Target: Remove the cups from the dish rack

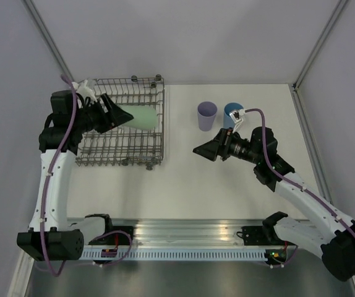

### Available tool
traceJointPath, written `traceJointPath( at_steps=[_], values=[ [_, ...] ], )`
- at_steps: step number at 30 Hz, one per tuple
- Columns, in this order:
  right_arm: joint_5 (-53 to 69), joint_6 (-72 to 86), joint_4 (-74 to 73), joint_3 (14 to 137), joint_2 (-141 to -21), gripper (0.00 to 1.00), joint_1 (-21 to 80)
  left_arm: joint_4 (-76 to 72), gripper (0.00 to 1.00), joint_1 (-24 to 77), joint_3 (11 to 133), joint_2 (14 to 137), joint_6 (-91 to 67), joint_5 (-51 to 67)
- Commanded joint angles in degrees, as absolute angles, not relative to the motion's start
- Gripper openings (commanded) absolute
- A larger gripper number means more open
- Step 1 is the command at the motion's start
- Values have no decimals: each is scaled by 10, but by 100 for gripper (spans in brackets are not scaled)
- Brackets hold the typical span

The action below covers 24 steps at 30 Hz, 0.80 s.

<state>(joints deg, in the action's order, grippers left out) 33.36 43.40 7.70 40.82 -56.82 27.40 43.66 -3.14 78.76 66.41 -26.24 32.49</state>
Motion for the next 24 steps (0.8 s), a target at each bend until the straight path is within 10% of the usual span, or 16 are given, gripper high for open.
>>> traceJointPath(
  at_steps=[1, 19, 24],
  values=[
    [361, 463, 208, 419, -572, 90, 312, 315, 2, 34, 740, 638, -341, 420],
    [341, 460, 246, 419, -540, 84, 323, -46, 2, 139, 547, 582, -581, 541],
    [343, 484, 300, 411, -534, 61, 323, -104, 2, 164, 510, 577, -620, 537]
  ],
)
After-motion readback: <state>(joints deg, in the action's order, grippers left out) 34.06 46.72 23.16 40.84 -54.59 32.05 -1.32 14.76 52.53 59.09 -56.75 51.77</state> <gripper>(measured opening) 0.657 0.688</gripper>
